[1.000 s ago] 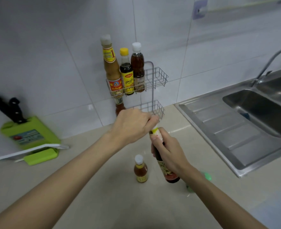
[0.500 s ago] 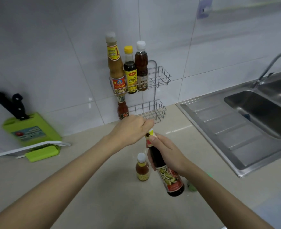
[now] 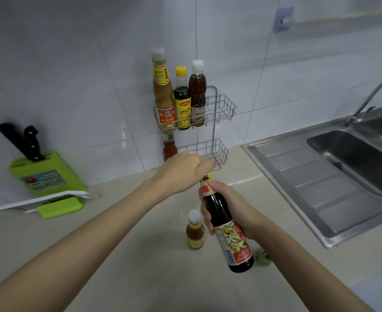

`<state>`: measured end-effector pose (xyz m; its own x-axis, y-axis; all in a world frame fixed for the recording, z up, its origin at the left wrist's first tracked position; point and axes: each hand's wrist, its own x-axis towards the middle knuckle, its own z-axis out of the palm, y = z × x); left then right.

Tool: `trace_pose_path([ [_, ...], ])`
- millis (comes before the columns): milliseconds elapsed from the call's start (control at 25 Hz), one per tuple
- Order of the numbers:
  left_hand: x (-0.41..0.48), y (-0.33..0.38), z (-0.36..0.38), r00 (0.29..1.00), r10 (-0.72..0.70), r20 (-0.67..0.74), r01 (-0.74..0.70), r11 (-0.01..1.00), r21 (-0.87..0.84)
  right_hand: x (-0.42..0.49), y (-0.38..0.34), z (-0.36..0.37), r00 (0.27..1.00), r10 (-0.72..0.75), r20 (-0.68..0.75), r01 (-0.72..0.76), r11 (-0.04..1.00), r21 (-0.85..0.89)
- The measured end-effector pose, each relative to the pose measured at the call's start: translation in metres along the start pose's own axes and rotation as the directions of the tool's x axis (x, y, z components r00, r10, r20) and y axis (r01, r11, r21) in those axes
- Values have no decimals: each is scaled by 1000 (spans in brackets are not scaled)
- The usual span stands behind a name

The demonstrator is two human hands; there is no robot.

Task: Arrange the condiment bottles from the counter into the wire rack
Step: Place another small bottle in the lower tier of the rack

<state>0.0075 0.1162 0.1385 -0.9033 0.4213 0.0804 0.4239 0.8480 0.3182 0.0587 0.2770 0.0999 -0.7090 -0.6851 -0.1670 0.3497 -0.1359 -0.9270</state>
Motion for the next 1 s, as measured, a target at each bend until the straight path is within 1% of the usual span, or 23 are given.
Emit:
trace_pose_path([
  [40,-1,1,-1,999,14,-41,-17,999,-52,0,-2,0,999,6,47,-9,997,72],
  [80,-3,2,-4,996,20,-86,-32,989,-144,0,-5,1,995,3,97,-16,992,129],
  [120,-4,4,-7,993,7,-120,-34,973,-226,-1,-9,2,994,-8,113,-6,992,129],
  [160,-5,7,-10,991,-6,-137,-32,960,-277,-1,-13,4,997,-21,77,16,998,64],
  [200,-3,8,-14,990,-25,-138,-19,953,-302,1,-17,6,998,-56,-6,55,998,-43],
  [240,0,9,-19,992,-44,-122,2,945,-327,5,-21,7,985,-118,-124,97,982,-163],
  [280,6,9,-24,993,-65,-94,27,934,-356,12,-24,5,956,-191,-225,128,956,-265],
  [320,12,8,-29,994,-83,-71,50,925,-376,21,-28,2,929,-246,-276,147,931,-335],
  [400,23,2,-39,990,-118,-77,80,920,-385,40,-37,-6,923,-280,-262,157,899,-409],
  [520,37,-16,-47,984,-157,-83,118,927,-355,69,-45,-19,957,-199,-208,87,888,-451],
  [640,44,-34,-53,981,-150,-123,114,959,-259,89,-50,-36,979,-41,-198,-65,865,-498],
  [720,47,-46,-56,970,-182,-164,136,957,-258,99,-43,-54,974,52,-219,-157,855,-495],
  [800,48,-56,-55,958,-218,-188,164,950,-267,106,-30,-71,953,106,-284,-228,869,-440],
  [840,49,-61,-52,949,-248,-193,188,941,-283,109,-23,-75,947,123,-295,-233,898,-374],
  [920,49,-70,-40,922,-327,-207,244,906,-346,119,-15,-77,957,144,-251,-197,959,-202],
  [960,49,-77,-31,905,-367,-216,271,887,-374,126,-12,-76,961,152,-230,-189,970,-151],
  [1000,48,-83,-21,887,-403,-227,292,869,-400,132,-10,-74,962,160,-222,-194,971,-139],
])
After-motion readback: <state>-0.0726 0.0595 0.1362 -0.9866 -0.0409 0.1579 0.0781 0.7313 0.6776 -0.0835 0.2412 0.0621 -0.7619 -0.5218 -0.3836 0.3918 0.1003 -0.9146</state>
